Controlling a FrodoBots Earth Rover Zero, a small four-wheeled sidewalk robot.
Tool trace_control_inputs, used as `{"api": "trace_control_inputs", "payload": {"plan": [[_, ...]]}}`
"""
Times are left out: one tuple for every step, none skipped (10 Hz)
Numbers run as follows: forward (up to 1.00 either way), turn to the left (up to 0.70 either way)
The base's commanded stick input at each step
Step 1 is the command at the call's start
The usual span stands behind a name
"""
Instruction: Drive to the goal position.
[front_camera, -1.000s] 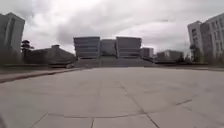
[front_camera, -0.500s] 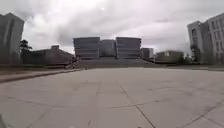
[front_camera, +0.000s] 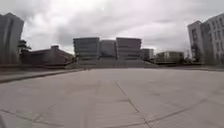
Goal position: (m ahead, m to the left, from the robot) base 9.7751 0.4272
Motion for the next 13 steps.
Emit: {"api": "trace_control_inputs", "payload": {"plan": [[1.00, 0.00], [1.00, 0.00], [1.00, 0.00], [1.00, 0.00], [1.00, 0.00], [1.00, 0.00], [1.00, 0.00], [1.00, 0.00], [1.00, 0.00], [1.00, 0.00], [1.00, 0.00], [1.00, 0.00], [1.00, 0.00]]}}
